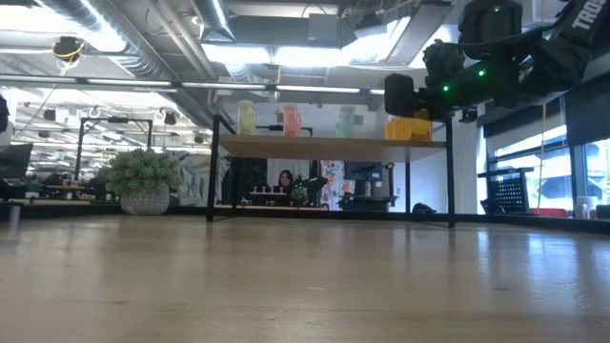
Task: Pick and place medicine bottles onto shelf by color
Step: Put the orange pill bottle on the shelf aligned with the other orange pill bottles
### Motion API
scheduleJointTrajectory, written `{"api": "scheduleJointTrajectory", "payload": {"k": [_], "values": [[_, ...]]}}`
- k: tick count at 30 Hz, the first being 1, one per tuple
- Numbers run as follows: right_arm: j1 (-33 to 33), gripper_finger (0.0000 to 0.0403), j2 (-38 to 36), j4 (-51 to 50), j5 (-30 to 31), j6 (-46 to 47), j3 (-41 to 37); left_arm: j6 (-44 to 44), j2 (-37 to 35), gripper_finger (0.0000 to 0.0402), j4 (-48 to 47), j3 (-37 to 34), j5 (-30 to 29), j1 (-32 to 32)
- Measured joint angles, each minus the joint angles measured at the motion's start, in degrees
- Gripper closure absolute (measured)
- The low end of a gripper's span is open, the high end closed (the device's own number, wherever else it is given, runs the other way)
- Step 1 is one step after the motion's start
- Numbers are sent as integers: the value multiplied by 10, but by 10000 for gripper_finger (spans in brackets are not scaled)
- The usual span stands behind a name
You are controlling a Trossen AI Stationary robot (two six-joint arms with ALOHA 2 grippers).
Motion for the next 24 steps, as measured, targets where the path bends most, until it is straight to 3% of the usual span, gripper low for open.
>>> {"api": "scheduleJointTrajectory", "payload": {"k": [12,24], "values": [[10,171,0,2,0,-6,0,0,0,160,0,0,0,0],[10,171,1,7,1,-97,27,0,0,160,0,0,0,0]]}}
